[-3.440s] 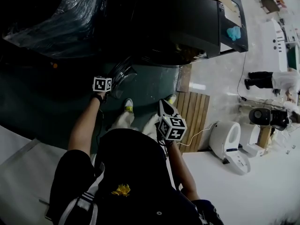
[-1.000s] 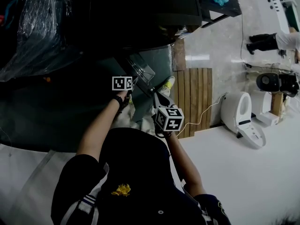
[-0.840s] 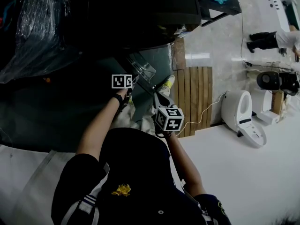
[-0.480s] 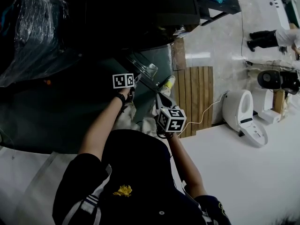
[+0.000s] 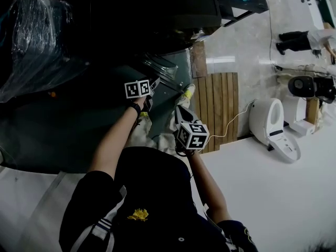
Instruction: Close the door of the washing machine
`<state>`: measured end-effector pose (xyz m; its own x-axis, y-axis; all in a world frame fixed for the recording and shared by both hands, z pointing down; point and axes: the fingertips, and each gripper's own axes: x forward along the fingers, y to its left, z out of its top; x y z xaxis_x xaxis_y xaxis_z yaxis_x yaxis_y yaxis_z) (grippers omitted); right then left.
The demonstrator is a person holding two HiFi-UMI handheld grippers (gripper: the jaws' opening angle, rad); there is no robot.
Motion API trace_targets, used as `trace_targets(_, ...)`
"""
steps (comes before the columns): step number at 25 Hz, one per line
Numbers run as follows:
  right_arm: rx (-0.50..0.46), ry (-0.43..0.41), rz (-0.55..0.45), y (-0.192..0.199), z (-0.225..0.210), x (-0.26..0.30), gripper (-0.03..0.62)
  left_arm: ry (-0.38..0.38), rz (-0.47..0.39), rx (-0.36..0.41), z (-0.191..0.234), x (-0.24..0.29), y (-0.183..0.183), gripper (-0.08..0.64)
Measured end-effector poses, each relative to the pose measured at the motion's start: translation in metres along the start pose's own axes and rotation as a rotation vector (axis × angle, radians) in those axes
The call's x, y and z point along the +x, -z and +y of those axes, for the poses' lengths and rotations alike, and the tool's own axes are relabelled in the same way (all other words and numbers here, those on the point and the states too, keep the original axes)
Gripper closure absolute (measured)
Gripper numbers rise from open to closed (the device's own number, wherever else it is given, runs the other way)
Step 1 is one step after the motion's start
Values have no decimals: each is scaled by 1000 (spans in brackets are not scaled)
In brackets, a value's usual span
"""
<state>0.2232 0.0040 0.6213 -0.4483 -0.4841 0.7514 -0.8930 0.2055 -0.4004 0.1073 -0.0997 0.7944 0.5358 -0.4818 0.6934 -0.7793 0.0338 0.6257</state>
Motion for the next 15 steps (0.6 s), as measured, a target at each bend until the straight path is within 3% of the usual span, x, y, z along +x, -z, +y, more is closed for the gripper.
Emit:
trace_targets(4,7,15,8,0,-8,-1,568,12,0,-6,-6,8,-9,278)
trace_targets(9,8,30,12,-8,-20,-3,568,30,-17,62,-14,18,-20,273)
trace_targets(15,30,50,18,-16,-35,-2,568,14,-19,89,-19,33,-38,273)
